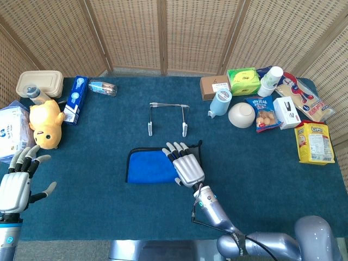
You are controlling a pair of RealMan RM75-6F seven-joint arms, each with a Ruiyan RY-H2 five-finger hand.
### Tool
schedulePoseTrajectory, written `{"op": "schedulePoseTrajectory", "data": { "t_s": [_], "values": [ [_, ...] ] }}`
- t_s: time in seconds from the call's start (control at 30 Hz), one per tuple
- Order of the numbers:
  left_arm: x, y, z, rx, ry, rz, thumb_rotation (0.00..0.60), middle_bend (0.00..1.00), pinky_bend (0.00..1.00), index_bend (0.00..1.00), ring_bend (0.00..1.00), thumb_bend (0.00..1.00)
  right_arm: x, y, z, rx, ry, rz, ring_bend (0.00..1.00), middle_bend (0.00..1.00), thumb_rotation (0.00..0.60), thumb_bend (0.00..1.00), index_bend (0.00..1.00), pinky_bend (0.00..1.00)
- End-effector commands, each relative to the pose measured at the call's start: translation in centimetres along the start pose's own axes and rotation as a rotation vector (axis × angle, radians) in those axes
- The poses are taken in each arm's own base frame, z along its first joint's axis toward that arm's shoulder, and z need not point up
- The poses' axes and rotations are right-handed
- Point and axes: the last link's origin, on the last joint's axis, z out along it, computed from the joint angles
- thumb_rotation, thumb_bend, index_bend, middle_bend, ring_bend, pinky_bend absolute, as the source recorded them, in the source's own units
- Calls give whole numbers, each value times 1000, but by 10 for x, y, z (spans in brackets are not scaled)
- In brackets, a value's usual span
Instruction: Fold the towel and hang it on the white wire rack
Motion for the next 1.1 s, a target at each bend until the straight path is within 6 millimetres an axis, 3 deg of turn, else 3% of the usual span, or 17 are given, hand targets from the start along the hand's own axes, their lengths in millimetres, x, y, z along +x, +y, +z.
{"op": "schedulePoseTrajectory", "data": {
  "t_s": [0.03,0.57,0.87,1.1],
  "values": [
    [0,0,0,0,0,0,600,89,0,253,0,331,-7,5,9,-22,-8,1,0,0,600,178,0,51],
    [2,3,0,-8,9,2,600,87,0,254,0,331,7,50,24,1,41,-191,0,0,600,178,0,19],
    [3,4,-1,-10,13,2,600,88,0,253,0,331,19,56,33,31,73,-242,0,0,600,178,0,16],
    [3,1,-3,0,11,-2,600,88,0,253,0,331,39,51,24,49,108,-135,0,0,600,178,0,16]
  ]
}}
